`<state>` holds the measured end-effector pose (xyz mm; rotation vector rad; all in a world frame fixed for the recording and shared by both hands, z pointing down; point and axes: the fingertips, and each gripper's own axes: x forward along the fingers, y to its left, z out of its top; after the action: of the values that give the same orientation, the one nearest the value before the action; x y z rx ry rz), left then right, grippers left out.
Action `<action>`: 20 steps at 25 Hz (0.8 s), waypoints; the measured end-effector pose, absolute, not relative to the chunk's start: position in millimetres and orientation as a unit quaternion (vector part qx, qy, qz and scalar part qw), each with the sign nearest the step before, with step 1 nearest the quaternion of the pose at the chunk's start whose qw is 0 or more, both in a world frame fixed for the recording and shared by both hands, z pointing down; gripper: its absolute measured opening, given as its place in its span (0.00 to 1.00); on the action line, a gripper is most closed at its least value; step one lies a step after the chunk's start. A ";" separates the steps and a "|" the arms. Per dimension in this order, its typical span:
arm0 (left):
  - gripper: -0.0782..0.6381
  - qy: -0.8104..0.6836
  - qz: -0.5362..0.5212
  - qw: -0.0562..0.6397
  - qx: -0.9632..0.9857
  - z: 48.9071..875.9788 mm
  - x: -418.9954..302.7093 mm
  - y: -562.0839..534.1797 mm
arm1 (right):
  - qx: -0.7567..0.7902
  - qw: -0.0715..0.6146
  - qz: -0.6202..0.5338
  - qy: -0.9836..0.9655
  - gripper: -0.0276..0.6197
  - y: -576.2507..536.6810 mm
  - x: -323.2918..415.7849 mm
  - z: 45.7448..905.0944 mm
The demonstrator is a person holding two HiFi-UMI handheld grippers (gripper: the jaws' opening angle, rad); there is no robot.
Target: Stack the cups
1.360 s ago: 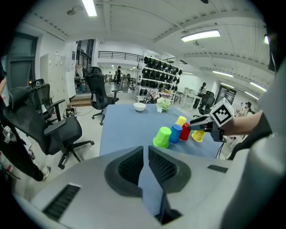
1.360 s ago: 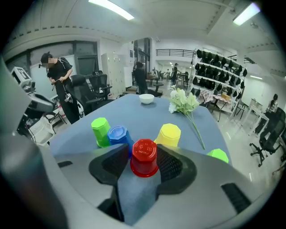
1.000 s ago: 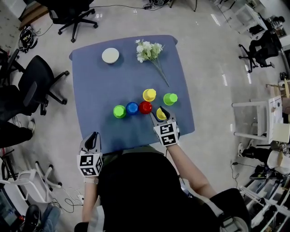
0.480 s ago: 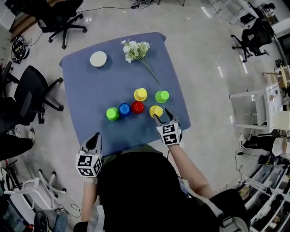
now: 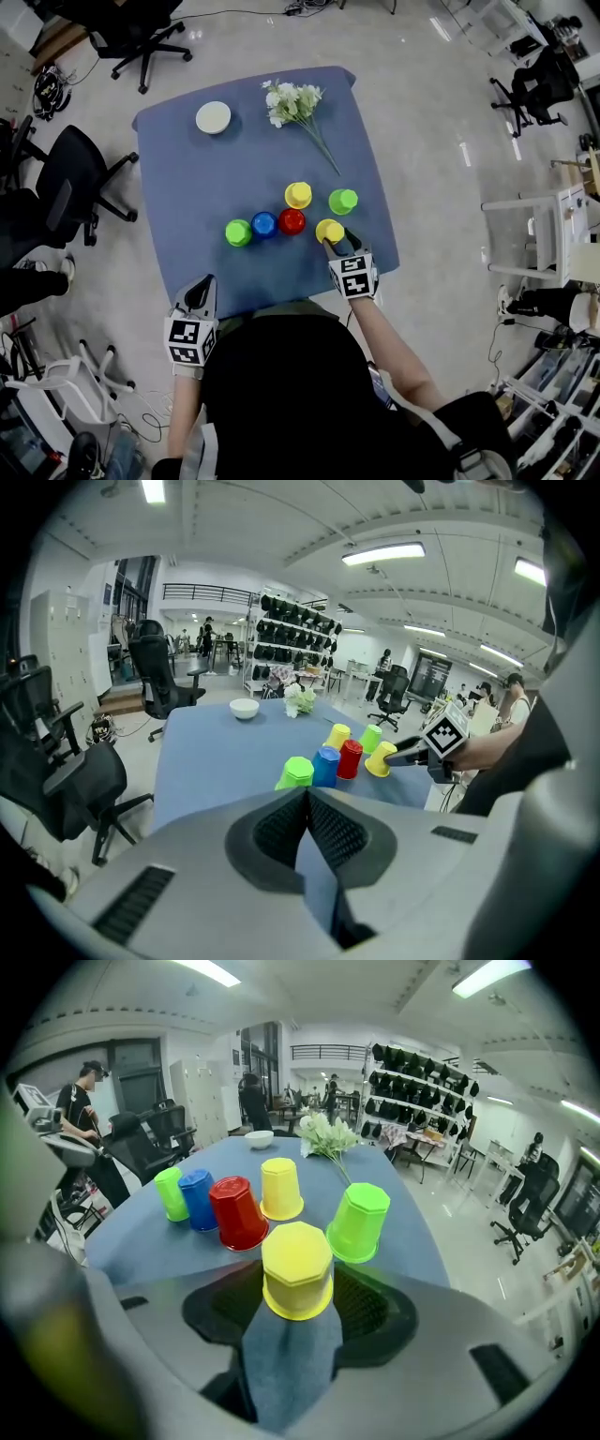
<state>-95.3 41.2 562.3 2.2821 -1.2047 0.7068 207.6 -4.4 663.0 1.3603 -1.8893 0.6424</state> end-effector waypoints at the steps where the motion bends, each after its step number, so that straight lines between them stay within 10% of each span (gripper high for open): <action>1: 0.12 -0.441 0.257 0.231 0.828 562.6 -96.7 41.7 | 0.527 0.356 0.247 -0.731 0.40 -4.2 208.2 663.4; 20: 0.12 -0.443 0.229 0.243 0.832 563.6 -113.5 38.6 | 0.517 0.329 0.196 -0.766 0.39 -18.3 161.6 577.0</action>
<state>-113.5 38.6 563.6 2.2728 -1.2104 0.6266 161.6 -18.3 577.0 1.3537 -2.0036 0.5135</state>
